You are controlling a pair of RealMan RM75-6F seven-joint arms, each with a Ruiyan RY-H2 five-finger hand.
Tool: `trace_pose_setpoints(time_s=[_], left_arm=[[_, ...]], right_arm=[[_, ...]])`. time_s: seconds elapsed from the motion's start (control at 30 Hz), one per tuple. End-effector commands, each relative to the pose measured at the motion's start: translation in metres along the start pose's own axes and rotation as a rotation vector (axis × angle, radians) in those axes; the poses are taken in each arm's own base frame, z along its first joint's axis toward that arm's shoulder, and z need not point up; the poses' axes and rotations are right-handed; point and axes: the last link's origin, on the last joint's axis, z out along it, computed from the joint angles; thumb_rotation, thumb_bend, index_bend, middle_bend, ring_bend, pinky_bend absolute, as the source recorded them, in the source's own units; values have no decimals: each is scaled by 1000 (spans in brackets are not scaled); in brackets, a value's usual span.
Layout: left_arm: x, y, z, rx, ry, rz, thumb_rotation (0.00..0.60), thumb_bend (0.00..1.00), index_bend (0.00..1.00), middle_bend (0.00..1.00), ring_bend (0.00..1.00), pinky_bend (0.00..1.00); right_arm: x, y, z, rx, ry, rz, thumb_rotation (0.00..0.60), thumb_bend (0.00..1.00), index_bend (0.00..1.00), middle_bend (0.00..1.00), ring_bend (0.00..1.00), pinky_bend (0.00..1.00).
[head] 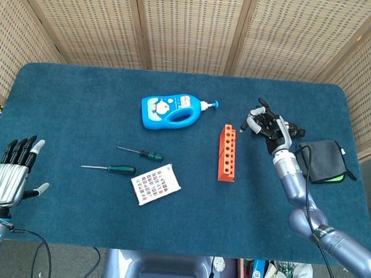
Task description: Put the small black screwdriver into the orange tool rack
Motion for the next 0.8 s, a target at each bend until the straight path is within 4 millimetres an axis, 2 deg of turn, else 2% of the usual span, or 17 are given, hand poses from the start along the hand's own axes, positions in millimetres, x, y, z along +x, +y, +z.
trace_pose_setpoints(time_s=[0.03, 0.43, 0.8], left_arm=[[0, 0, 0, 0, -1, 1, 600, 0, 0, 0, 0, 0], [-3, 4, 1, -7, -8, 7, 600, 0, 0, 0, 0, 0], [-2, 3, -1, -9, -2, 6, 600, 0, 0, 0, 0, 0]], right_arm=[[2, 3, 1, -6, 4, 1, 600, 286, 605, 0, 0, 0], [18, 9, -2, -16, 28, 17, 600, 287, 606, 0, 0, 0], [20, 14, -3, -21, 26, 15, 600, 286, 606, 0, 0, 0]])
